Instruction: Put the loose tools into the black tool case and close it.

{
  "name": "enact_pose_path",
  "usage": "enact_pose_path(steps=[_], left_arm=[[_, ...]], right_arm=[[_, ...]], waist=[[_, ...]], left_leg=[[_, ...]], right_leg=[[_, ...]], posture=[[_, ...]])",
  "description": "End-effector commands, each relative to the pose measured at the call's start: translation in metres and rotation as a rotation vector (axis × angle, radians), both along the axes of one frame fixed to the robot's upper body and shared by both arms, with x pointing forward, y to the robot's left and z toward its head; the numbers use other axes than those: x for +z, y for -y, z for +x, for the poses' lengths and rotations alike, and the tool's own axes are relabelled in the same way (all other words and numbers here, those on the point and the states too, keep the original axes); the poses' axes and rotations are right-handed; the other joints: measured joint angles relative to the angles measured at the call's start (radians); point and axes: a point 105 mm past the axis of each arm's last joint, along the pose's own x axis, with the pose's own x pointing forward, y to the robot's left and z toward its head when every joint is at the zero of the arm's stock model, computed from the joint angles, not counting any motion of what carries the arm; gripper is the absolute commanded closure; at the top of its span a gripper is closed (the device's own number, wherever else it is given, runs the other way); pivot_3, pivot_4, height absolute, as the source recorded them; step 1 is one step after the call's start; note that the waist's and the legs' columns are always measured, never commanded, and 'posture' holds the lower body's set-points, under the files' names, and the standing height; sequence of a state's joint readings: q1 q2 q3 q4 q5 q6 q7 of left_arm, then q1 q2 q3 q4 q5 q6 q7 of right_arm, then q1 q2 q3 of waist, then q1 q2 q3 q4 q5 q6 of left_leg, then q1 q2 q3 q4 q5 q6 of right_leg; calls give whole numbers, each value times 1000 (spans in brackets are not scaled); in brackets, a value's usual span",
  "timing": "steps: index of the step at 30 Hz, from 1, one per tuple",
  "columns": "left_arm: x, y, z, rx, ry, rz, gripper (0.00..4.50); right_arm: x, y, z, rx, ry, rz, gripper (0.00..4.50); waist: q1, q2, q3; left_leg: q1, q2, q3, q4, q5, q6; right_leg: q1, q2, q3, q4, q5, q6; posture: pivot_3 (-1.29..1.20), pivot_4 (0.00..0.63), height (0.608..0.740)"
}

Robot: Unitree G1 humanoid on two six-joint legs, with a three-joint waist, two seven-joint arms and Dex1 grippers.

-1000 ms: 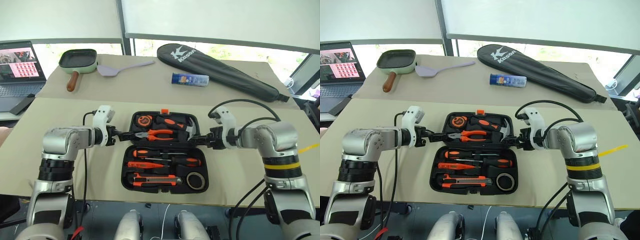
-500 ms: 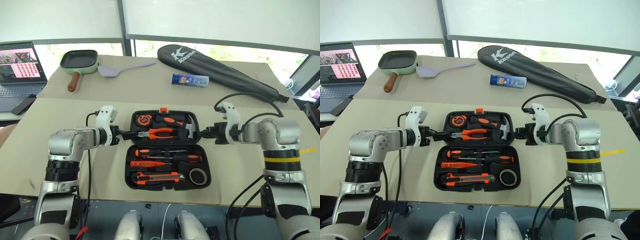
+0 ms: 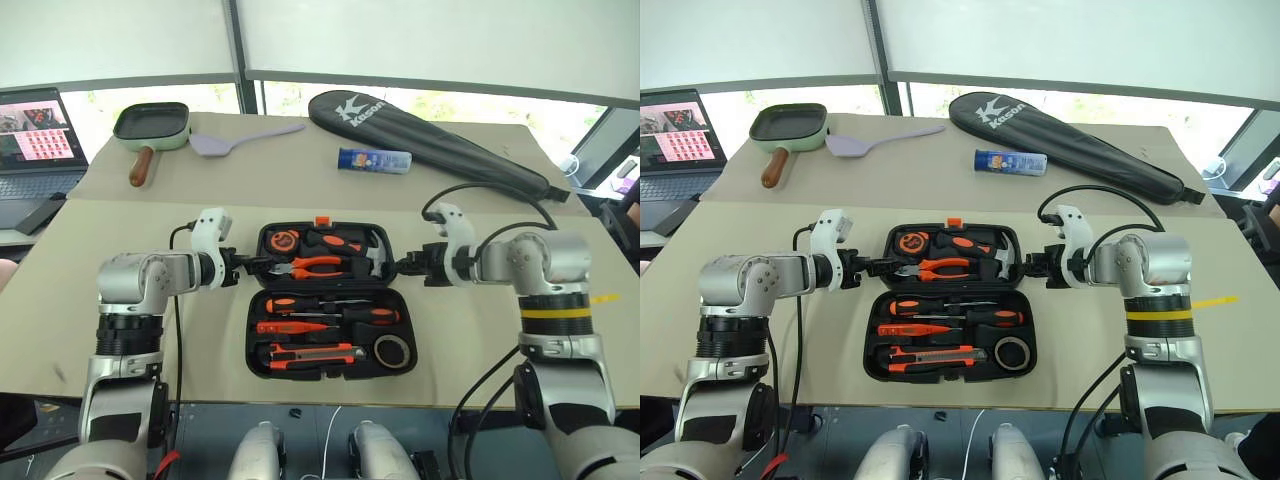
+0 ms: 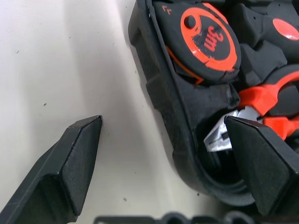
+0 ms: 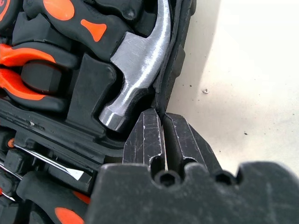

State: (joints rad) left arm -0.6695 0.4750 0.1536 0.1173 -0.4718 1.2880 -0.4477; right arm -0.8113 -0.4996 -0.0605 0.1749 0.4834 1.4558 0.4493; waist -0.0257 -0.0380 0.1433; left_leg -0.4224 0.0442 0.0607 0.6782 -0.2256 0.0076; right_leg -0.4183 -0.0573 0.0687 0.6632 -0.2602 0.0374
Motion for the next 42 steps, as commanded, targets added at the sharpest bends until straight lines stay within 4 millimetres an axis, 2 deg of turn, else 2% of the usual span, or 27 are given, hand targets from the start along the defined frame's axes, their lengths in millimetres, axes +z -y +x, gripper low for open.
enact_pose_path(steps=[1, 3, 6, 9, 12, 16, 20, 24, 25, 28, 31, 32, 34, 35, 38, 40, 41, 42], left_arm=[[-10, 0, -3, 10, -48, 18, 537], [-11, -2, -2, 20, -53, 26, 1135], [-15, -2, -4, 21, -58, 50, 2338], [-14, -2, -5, 26, -41, 61, 3394], [-10, -4, -2, 47, 6, 70, 4443], [6, 0, 6, 35, 195, 8, 4490], [24, -2, 6, 0, 396, -69, 4490], [48, -5, -6, -75, 711, -107, 4490], [49, -7, -12, -99, 784, -100, 4490], [43, -11, -32, -184, 930, -15, 4490], [25, -15, -56, -287, 1049, 168, 4490], [13, -16, -64, -347, 1054, 253, 4490], [-6, -17, -77, -447, 1058, 365, 4490], [-9, -21, -80, -437, 1071, 392, 4490], [-14, -31, -88, -422, 1107, 449, 4490], [-17, -34, -94, -417, 1099, 424, 4490], [-18, -34, -96, -417, 1098, 413, 3733], [-20, -34, -101, -454, 1097, 428, 3585]], right_arm=[[-10, 4, 1, -15, -30, -87, 4399], [-11, 2, 1, -8, -29, -112, 4500], [-12, 1, 2, -9, -38, -117, 4500], [-12, -1, 2, 0, -31, -124, 4500], [-3, -5, 9, -1, 38, -94, 4500], [20, -19, 11, 79, 248, 6, 4500], [26, -14, 7, 95, 374, 7, 4500], [29, -7, -5, 140, 520, -47, 4500], [28, -5, -10, 160, 570, -72, 4500], [26, -4, -29, 290, 741, -205, 4500], [6, -7, -59, 537, 902, -377, 4500], [-6, -3, -66, 565, 878, -397, 4500], [-23, 6, -71, 575, 863, -430, 4500], [-28, 10, -73, 591, 882, -474, 4500], [-25, 15, -74, 637, 1093, -630, 4500], [-27, 18, -78, 662, 1174, -668, 4500], [-31, 20, -81, 673, 1182, -669, 3803], [-39, 23, -86, 706, 1162, -667, 3626]], waist=[[-2, 0, 0], [-5, 0, 0], [-10, -1, -1], [-11, -1, -1], [-11, -1, -1], [-15, 0, -1], [-15, 0, 0], [-14, 0, 1], [-14, 0, 1], [-12, 0, 1], [-6, 0, 1], [-2, 0, 1], [-1, -1, 0], [1, -1, -1], [4, -1, -1], [5, -2, -1], [5, -2, -1], [5, -2, -1]], left_leg=[[1, 0, 0, 0, 0, 0], [1, 0, 0, 0, 0, 0], [2, 0, 0, 0, 0, 0], [11, 0, 0, -2, 0, 0], [15, 0, -1, -3, 0, 0], [16, 0, -1, -3, 0, 0], [12, 0, -1, -3, 0, -1], [3, 1, -1, -4, 0, -1], [-4, 0, 0, -4, 0, -1], [-11, 1, 0, -4, 0, -1], [-12, 1, 0, -7, -1, 0], [-12, 0, 1, -8, -1, 0], [-8, 1, 2, -11, -3, 1], [-5, 1, 2, -12, -4, 1], [7, 2, 5, -14, -4, 1], [15, 4, 9, -15, -4, 1], [15, 4, 10, -15, -4, 1], [16, 4, 12, -15, -4, 1]], right_leg=[[1, 0, 0, 0, 0, 0], [1, 0, 0, 0, 0, 0], [3, 0, 0, 0, 0, 0], [13, 0, 0, -3, 0, 0], [16, 0, -1, -4, 0, 0], [16, 0, 0, -4, 0, 0], [13, 0, 0, -4, 0, -1], [5, 0, 0, -6, 0, -1], [-3, -1, 0, -6, 1, -1], [-8, -1, 0, -8, 1, 0], [-7, -1, -1, -15, 1, 0], [-7, -2, -1, -17, 1, 1], [-3, -2, -1, -21, 1, 1], [-1, -2, -1, -22, 1, 1], [11, -2, 0, -23, 1, 0], [17, -2, -1, -24, 0, -1], [17, -2, -1, -24, 0, -1], [17, -2, 0, -23, 0, -1]], posture=[[0, 150, 740], [0, 150, 740], [0, 150, 740], [0, 150, 740], [0, 150, 740], [0, 150, 740], [0, 150, 740], [0, 150, 740], [0, 150, 740], [0, 150, 740], [0, 150, 740], [0, 150, 740], [0, 150, 740], [0, 150, 740], [0, 150, 740], [0, 150, 740], [0, 150, 740], [0, 150, 740]])
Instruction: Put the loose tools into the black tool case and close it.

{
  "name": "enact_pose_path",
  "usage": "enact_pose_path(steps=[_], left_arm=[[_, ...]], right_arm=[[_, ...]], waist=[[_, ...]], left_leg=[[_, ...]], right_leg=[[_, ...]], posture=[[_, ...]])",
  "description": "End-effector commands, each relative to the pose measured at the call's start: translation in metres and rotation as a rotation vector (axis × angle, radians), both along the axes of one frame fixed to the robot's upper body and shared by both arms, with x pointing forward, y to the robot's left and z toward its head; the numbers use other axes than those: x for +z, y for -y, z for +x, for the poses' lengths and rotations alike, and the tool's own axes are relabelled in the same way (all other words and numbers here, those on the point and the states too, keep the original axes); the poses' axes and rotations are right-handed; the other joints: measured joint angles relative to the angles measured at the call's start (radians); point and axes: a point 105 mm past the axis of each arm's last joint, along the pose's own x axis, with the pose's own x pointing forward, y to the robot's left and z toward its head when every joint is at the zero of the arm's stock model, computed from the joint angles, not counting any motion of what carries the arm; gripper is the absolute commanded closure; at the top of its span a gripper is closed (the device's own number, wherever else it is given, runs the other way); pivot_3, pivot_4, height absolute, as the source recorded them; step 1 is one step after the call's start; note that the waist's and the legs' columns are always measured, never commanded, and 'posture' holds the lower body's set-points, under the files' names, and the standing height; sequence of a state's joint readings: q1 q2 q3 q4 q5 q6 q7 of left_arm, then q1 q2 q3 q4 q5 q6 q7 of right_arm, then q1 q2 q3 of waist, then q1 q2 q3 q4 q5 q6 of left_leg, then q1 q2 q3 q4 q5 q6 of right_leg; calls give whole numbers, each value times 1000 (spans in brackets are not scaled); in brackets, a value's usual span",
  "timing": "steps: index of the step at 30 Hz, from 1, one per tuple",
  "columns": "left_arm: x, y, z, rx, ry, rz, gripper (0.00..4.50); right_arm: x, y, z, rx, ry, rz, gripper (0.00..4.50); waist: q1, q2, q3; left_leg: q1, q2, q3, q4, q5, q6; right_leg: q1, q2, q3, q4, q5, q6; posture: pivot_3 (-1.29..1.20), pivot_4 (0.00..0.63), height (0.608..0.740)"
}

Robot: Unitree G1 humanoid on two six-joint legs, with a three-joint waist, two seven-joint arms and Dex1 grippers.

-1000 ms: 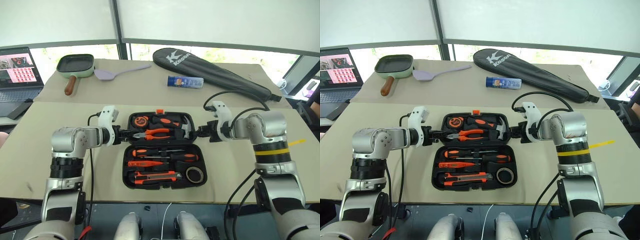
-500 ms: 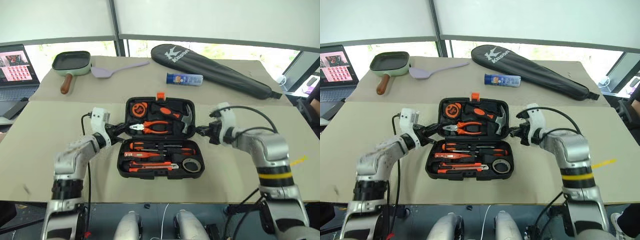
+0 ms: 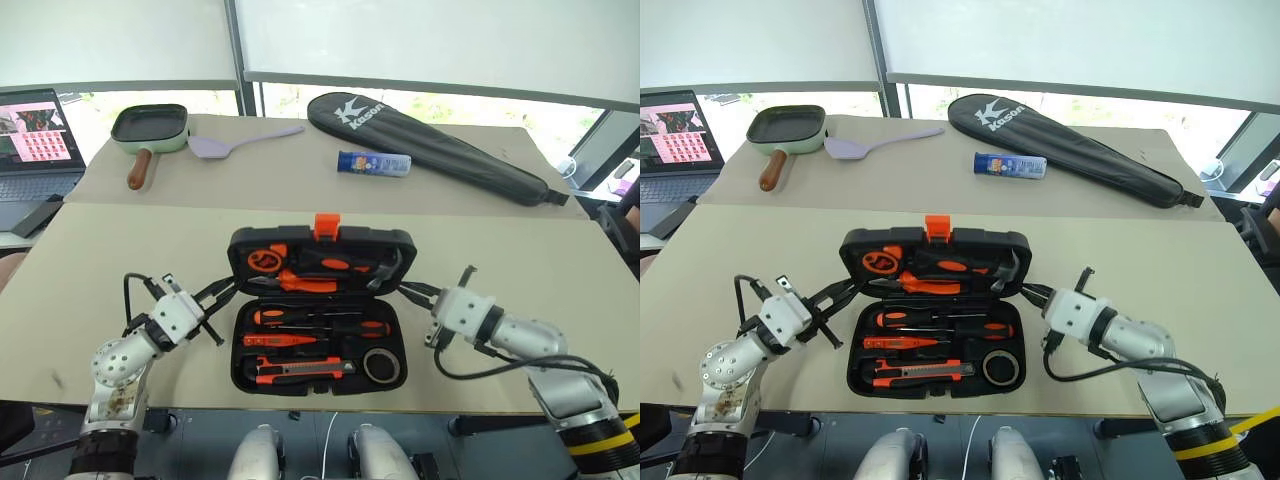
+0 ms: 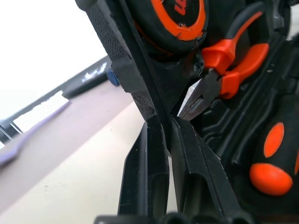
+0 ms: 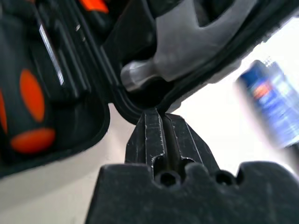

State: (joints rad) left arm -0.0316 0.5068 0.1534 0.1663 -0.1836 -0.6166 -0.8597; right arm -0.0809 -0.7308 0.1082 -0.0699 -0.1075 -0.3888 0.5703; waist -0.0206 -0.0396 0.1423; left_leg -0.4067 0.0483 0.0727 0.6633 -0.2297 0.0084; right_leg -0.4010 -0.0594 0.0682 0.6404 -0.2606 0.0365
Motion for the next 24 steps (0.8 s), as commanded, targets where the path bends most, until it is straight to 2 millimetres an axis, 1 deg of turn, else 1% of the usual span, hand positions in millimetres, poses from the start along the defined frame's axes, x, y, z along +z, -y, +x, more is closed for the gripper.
enact_pose_path(steps=[1, 2, 3, 4, 5, 6, 7, 9, 10, 13, 16, 19, 20, 22, 23, 24], left_arm=[[-12, -10, -13, -23, -29, 88, 3266], [-12, -12, -16, -34, -42, 96, 2903], [-13, -17, -17, -30, -58, 113, 2613], [-13, -29, -17, 2, -92, 108, 2333], [-13, -37, -17, 24, -116, 104, 1917], [-12, -46, -17, 52, -139, 98, 1674], [-11, -52, -19, 54, -152, 98, 1579], [-11, -56, -23, 38, -170, 129, 1579], [-9, -58, -22, 46, -174, 118, 1579], [-7, -58, -11, 88, -239, -12, 1579], [-9, -57, -5, 109, -354, -129, 1579], [-3, -51, 2, 89, -509, -279, 1579], [3, -49, 4, 80, -543, -320, 1579], [13, -41, 7, 64, -627, -372, 1093], [17, -34, 8, 46, -681, -382, 978], [21, -29, 9, 37, -731, -387, 620]], right_arm=[[-26, 23, -11, 11, -25, -104, 3363], [-28, 26, -13, 19, -11, -122, 2970], [-28, 33, -13, 4, -2, -137, 2702], [-25, 40, -13, 1, 22, -154, 2397], [-24, 45, -14, 1, 39, -166, 1990], [-21, 51, -13, -26, 33, -145, 1694], [-20, 57, -15, -40, 14, -133, 1356], [-21, 64, -18, -60, -32, -113, 1356], [-21, 66, -21, -64, -40, -106, 1356], [-23, 67, -26, -96, -120, -26, 1356], [-21, 64, -26, -130, -205, 80, 1356], [0, 60, -13, -183, -293, 257, 1356], [7, 56, -11, -179, -341, 306, 1356], [14, 45, -10, -166, -488, 379, 1299], [20, 38, -8, -155, -527, 396, 1299], [25, 34, -4, -163, -574, 427, 820]], waist=[[0, 0, 1], [1, 0, 1], [2, 1, 1], [3, 1, 1], [3, 1, 1], [3, 1, 1], [3, 1, 1], [5, 1, 1], [6, 1, 1], [10, 1, 1], [7, 1, 1], [4, 1, 1], [2, 1, 1], [1, 1, 1], [2, 1, 2], [3, 1, 2]], left_leg=[[1, 0, 0, 0, 0, 0], [0, 0, 2, 0, 0, 0], [0, 0, 2, 0, 0, 0], [-1, 0, 3, -1, 0, 0], [0, 1, 3, -1, 0, 0], [1, 1, 3, -1, 0, 0], [1, 1, 4, -1, 0, 0], [1, 1, 4, -1, 0, 0], [1, 1, 4, -1, 0, 0], [1, 1, 4, -1, 0, 0], [1, 2, 3, -1, 0, 0], [1, 2, 2, 0, 0, 0], [1, 3, 0, 0, 0, 0], [1, 2, -3, 0, 0, 0], [1, 2, -4, 0, 0, 0], [1, 3, -5, 0, 0, 0]], right_leg=[[1, 0, 0, 0, 0, 0], [-1, 0, 1, 1, 0, 0], [-1, 0, 1, 1, 0, 0], [-2, 0, 1, 1, 0, 0], [-2, 0, 1, 2, 0, 0], [-1, 0, 1, 2, 0, 0], [-1, 0, 1, 2, 0, 0], [-1, 0, 1, 2, 0, 0], [-1, 0, 1, 2, 0, 0], [-1, 0, 1, 2, 0, 0], [-1, 0, 1, 2, 0, 0], [-1, 0, 1, 4, 0, 0], [-2, 0, 2, 5, 0, 0], [-2, 0, 2, 6, 0, 0], [-2, 1, 2, 6, 0, -1], [-2, 1, 2, 6, 0, 0]], posture=[[0, 150, 740], [0, 150, 740], [0, 150, 740], [0, 150, 740], [0, 150, 740], [0, 150, 740], [0, 150, 740], [0, 150, 740], [0, 150, 740], [0, 150, 740], [0, 150, 740], [0, 150, 740], [0, 150, 740], [0, 150, 740], [0, 150, 740], [0, 150, 740]])
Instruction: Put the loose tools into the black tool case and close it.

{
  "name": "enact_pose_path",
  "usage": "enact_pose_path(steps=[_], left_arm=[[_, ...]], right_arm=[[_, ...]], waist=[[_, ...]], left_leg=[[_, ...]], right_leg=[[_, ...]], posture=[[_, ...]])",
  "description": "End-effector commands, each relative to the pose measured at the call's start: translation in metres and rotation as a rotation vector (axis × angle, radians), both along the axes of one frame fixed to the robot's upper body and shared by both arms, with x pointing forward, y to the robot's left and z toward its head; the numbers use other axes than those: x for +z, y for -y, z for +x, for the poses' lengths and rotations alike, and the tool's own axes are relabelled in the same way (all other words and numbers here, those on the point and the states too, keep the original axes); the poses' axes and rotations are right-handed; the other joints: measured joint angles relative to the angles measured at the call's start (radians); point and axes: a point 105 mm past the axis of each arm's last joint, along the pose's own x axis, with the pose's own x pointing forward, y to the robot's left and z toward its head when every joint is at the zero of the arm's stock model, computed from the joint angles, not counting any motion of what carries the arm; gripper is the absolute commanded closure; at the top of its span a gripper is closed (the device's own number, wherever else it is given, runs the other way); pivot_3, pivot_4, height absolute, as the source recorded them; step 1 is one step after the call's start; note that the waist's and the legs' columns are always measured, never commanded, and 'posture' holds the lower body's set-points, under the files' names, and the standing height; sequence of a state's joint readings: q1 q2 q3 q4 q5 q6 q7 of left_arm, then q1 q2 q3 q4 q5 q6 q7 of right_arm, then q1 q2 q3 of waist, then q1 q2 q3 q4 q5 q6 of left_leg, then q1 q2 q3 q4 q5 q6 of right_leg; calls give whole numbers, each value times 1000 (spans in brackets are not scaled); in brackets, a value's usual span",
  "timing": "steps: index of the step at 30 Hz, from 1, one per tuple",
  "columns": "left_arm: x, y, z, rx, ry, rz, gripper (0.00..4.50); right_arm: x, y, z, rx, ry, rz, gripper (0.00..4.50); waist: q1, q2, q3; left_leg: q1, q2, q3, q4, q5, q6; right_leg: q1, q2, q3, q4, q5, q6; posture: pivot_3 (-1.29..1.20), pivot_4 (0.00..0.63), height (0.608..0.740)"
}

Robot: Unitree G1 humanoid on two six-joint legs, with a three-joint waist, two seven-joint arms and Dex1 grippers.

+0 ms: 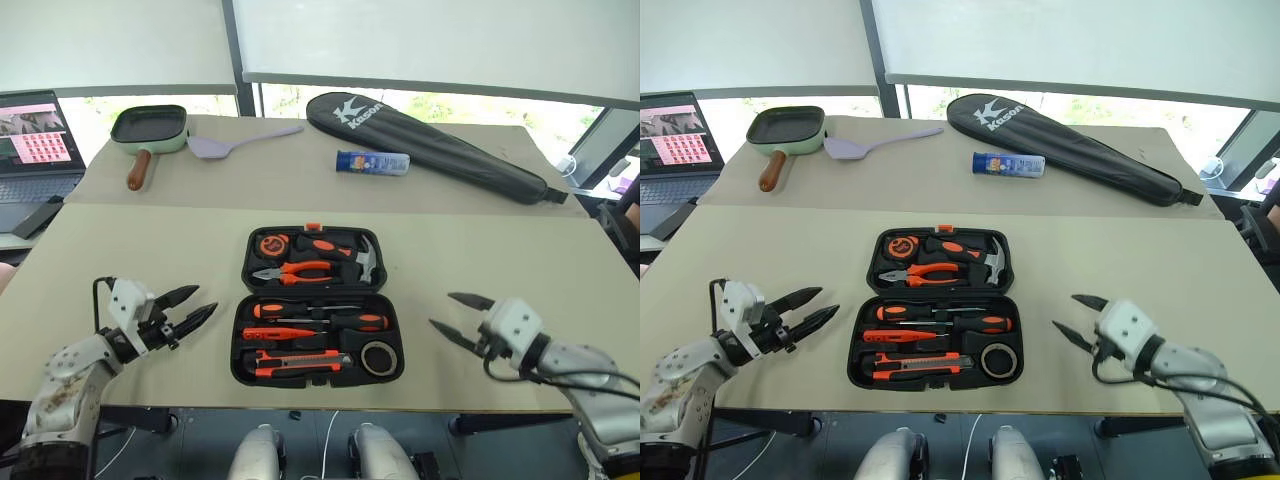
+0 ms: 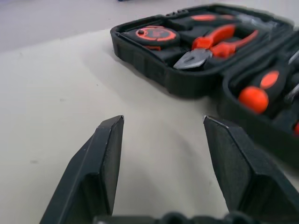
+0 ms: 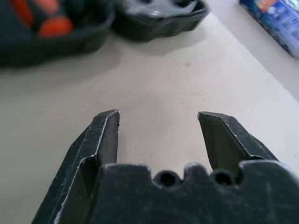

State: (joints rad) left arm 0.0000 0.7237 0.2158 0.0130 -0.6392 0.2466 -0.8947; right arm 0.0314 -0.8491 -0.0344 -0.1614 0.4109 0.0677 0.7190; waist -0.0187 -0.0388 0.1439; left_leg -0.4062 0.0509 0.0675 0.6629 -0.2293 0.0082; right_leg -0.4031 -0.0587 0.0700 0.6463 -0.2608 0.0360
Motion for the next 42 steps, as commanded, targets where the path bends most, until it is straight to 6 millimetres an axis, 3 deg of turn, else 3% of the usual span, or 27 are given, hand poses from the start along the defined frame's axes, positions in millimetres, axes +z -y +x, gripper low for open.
enact_pose_path(steps=[1, 2, 3, 9, 12, 17, 22, 26, 31, 34, 40, 42], left_arm=[[25, 18, 5, -39, -136, -62, 290], [27, 19, 11, -11, -184, -53, 0], [27, 18, 16, 20, -229, -34, 0], [27, 19, 45, 187, -445, -8, 0], [25, 25, 51, 204, -509, -16, 0], [27, 36, 60, 196, -516, -10, 0], [34, 40, 76, 228, -515, -48, 0], [31, 45, 77, 221, -538, -27, 0], [25, 53, 77, 206, -566, -11, 0], [19, 54, 77, 206, -579, 4, 710], [11, 55, 73, 199, -611, 36, 3015], [9, 54, 74, 205, -613, 38, 3661]], right_arm=[[29, -21, 7, 10, -158, 144, 713], [29, -26, 9, 7, -241, 143, 335], [25, -28, 10, -10, -343, 135, 38], [29, -36, 40, -163, -569, 118, 38], [34, -42, 57, -227, -589, 125, 38], [40, -53, 70, -285, -664, 172, 38], [37, -58, 84, -368, -717, 178, 38], [30, -56, 88, -425, -741, 143, 38], [29, -57, 86, -435, -772, 141, 1319], [29, -57, 84, -444, -794, 143, 2358], [25, -58, 82, -463, -834, 172, 4435], [24, -59, 83, -472, -834, 186, 4500]], waist=[[1, 0, 0], [2, 0, 0], [3, 0, 0], [5, -3, 2], [5, -3, 2], [5, -3, 2], [7, -3, 2], [5, -3, 2], [4, -3, 2], [7, -3, 2], [7, -3, 2], [8, -2, 1]], left_leg=[[0, 0, -1, 0, 0, 0], [0, 0, -1, 0, 0, 0], [0, -1, -2, 0, 0, 0], [-2, -4, -3, 0, 0, 0], [-5, -4, -4, 0, 1, 0], [-20, -6, -5, 1, 2, -3], [-22, -6, -5, 2, 3, -4], [-24, -6, -5, 4, 3, -4], [-24, -6, -6, 4, 3, -4], [-24, -7, -6, 4, 3, -4], [-23, -7, -7, 5, 3, -4], [-22, -7, -7, 6, 3, -4]], right_leg=[[0, 0, 0, 0, 0, 0], [0, 0, 0, 0, 0, 0], [0, 0, 0, 0, 0, 0], [-1, 2, -1, 0, 0, 0], [-3, 2, -1, -1, 0, 0], [-20, 1, -1, 3, 0, 0], [-20, 1, -2, 3, 0, 0], [-21, 1, -4, 3, 0, 0], [-21, 1, -4, 3, 0, 0], [-20, 0, -4, 4, 0, 0], [-19, 0, -5, 4, 0, 0], [-19, 0, -5, 5, 0, 0]], posture=[[0, 150, 740], [0, 150, 740], [0, 150, 740], [0, 150, 740], [0, 150, 740], [0, 150, 740], [0, 150, 740], [0, 150, 740], [0, 150, 740], [0, 150, 740], [0, 150, 740], [0, 150, 740]])
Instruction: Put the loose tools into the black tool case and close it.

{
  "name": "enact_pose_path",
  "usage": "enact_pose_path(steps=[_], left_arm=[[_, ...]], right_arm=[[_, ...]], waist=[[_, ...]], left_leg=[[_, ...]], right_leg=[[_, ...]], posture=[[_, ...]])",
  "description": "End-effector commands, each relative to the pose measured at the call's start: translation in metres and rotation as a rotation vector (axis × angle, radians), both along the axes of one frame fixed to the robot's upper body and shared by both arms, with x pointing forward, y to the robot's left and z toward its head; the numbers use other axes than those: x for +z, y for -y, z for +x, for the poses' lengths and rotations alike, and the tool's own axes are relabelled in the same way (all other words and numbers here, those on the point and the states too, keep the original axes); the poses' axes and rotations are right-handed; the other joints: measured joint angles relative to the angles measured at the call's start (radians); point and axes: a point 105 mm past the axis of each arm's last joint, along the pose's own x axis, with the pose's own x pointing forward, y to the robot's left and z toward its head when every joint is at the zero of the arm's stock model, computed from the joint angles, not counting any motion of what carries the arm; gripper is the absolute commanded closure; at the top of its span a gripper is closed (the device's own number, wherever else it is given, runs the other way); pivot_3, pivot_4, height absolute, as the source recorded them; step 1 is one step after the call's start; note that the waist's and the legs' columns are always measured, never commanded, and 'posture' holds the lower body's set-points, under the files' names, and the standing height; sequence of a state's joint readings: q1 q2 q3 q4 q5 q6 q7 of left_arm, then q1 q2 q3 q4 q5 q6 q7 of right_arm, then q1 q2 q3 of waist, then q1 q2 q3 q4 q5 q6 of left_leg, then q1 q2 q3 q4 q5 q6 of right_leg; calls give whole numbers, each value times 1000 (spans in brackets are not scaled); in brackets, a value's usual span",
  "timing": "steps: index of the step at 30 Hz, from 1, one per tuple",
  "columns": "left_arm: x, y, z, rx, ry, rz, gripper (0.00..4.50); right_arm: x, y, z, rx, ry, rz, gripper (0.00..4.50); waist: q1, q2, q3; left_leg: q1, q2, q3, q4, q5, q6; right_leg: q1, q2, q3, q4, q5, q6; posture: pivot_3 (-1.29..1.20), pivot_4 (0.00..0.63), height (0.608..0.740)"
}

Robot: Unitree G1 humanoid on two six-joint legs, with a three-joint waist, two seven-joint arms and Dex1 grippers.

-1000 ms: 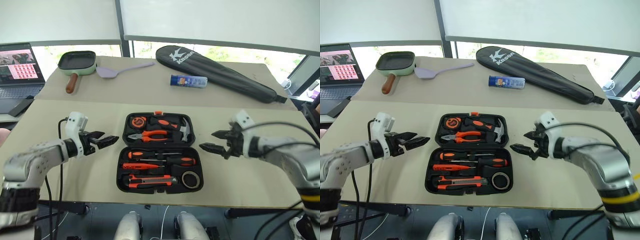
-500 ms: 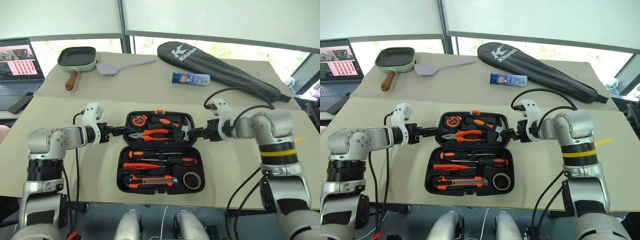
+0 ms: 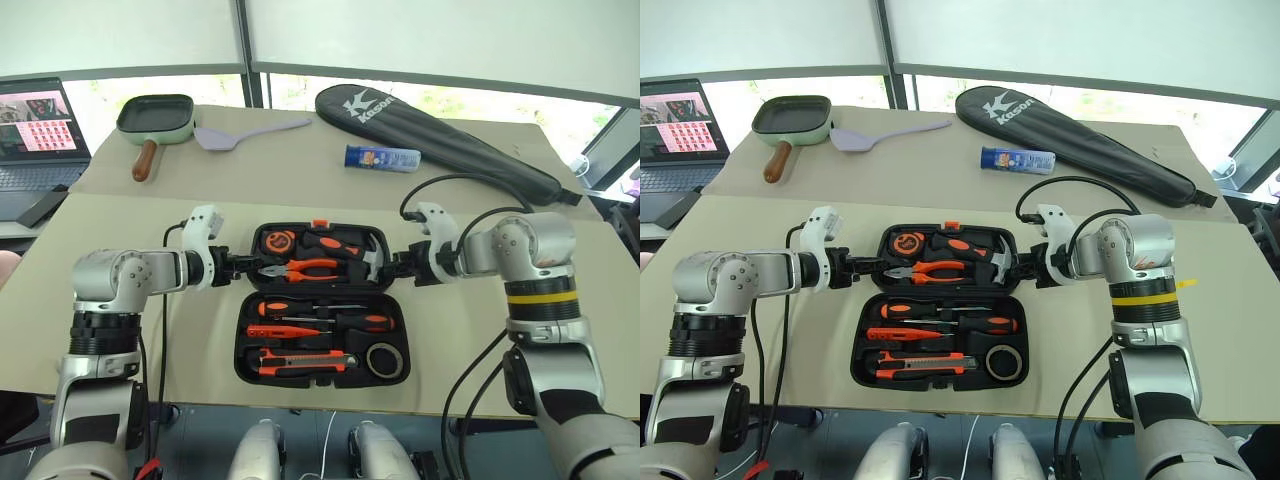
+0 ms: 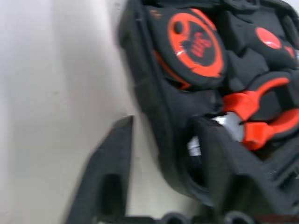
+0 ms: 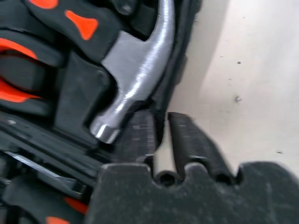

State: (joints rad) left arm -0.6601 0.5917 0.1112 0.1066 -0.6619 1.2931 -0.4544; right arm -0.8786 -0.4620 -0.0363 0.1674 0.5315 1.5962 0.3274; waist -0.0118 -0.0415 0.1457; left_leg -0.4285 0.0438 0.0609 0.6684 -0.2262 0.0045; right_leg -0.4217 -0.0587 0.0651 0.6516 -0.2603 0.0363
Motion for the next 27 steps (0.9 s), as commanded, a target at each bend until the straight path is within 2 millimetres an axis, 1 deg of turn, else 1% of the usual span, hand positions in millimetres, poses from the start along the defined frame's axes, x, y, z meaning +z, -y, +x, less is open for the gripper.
enact_pose_path(steps=[1, 2, 3, 5, 8, 10, 12, 14, 15, 16, 17, 19, 20, 22, 24, 27], left_arm=[[-17, -11, -1, 49, -59, 58, 4036], [-18, -10, -1, 50, -62, 50, 4316], [-19, -11, 0, 55, -65, 43, 4437], [-20, -12, 1, 65, -52, 25, 4437], [-6, -8, 7, 73, 52, -89, 4437], [1, -7, 7, 62, 117, -142, 4437], [15, -10, 8, 66, 239, -204, 4437], [32, -16, 10, 62, 435, -208, 4437], [38, -17, 9, 57, 505, -200, 4437], [42, -20, 8, 60, 565, -181, 4437], [46, -22, 3, 45, 625, -168, 4437], [49, -21, -5, 3, 694, -143, 4437], [51, -20, -13, -47, 781, -109, 4437], [48, -22, -27, -99, 914, -9, 4437], [38, -25, -36, -130, 961, 54, 4437], [17, -27, -52, -216, 1056, 232, 4437]], right_arm=[[3, 9, 3, -60, 9, -7, 4500], [3, 8, 4, -66, 16, 2, 4500], [4, 7, 5, -73, 26, 16, 4500], [14, -1, 11, -64, 106, 90, 4500], [29, -8, 11, -31, 205, 169, 4500], [40, -13, 9, 7, 293, 206, 4500], [52, -19, 3, 91, 430, 194, 4500], [57, -23, -4, 157, 533, 153, 4500], [58, -24, -5, 175, 572, 141, 4500], [58, -23, -7, 209, 631, 87, 4500], [57, -16, -7, 230, 735, -8, 4500], [56, -9, -9, 285, 867, -121, 4500], [56, -5, -10, 295, 943, -163, 4500], [55, -1, -19, 384, 1105, -244, 4500], [45, 4, -30, 487, 1230, -338, 4500], [17, 15, -45, 621, 1350, -523, 4500]], waist=[[2, 1, 0], [1, 1, 0], [0, 1, 0], [-2, 1, 0], [-4, 1, -1], [-3, 1, 0], [-4, 1, 0], [-5, 2, 0], [-5, 2, 1], [-5, 2, 1], [-5, 2, 1], [-4, 2, 1], [-4, 2, 1], [-2, 2, 1], [-2, 2, 1], [0, 2, 1]], left_leg=[[0, 0, 0, 0, 0, 0], [2, -1, 0, 0, 1, 0], [2, -1, 0, 0, 1, 0], [4, -1, 0, 0, 2, 0], [5, -1, 0, 1, 3, 0], [5, -1, 0, 1, 4, 0], [4, -1, 0, 1, 5, 0], [2, -1, 0, 1, 5, 0], [1, -1, 0, 1, 5, 0], [-1, -1, 0, 1, 5, -1], [-2, -1, 0, 1, 5, -1], [-3, -1, 1, 0, 5, -1], [-4, -1, 2, 0, 5, -1], [-4, -1, 2, 0, 5, 0], [-5, -1, 3, -1, 4, 1], [-5, -1, 5, -1, 4, 1]], right_leg=[[0, 0, 0, 2, 0, 0], [0, 0, 0, 3, 0, 0], [0, 0, 0, 4, 0, 0], [1, 0, 1, 5, 0, 0], [2, 0, 1, 7, 0, 0], [1, 0, 2, 9, 0, 0], [-1, 0, 2, 10, 0, 0], [-2, 0, 2, 10, 0, 0], [-4, 0, 2, 9, 0, 0], [-4, 0, 2, 9, 0, 0], [-5, 0, 2, 8, 0, -1], [-5, 0, 1, 6, 0, -1], [-5, 0, 0, 5, 0, -1], [-5, -1, 0, 4, 0, 0], [-5, -1, 1, 1, 0, 0], [-4, -1, 0, -3, 1, 1]], posture=[[0, 150, 740], [0, 150, 740], [0, 150, 740], [0, 150, 740], [0, 150, 740], [0, 150, 740], [0, 150, 740], [0, 150, 740], [0, 150, 740], [0, 150, 740], [0, 150, 740], [0, 150, 740], [0, 150, 740], [0, 150, 740], [0, 150, 740], [0, 150, 740]])
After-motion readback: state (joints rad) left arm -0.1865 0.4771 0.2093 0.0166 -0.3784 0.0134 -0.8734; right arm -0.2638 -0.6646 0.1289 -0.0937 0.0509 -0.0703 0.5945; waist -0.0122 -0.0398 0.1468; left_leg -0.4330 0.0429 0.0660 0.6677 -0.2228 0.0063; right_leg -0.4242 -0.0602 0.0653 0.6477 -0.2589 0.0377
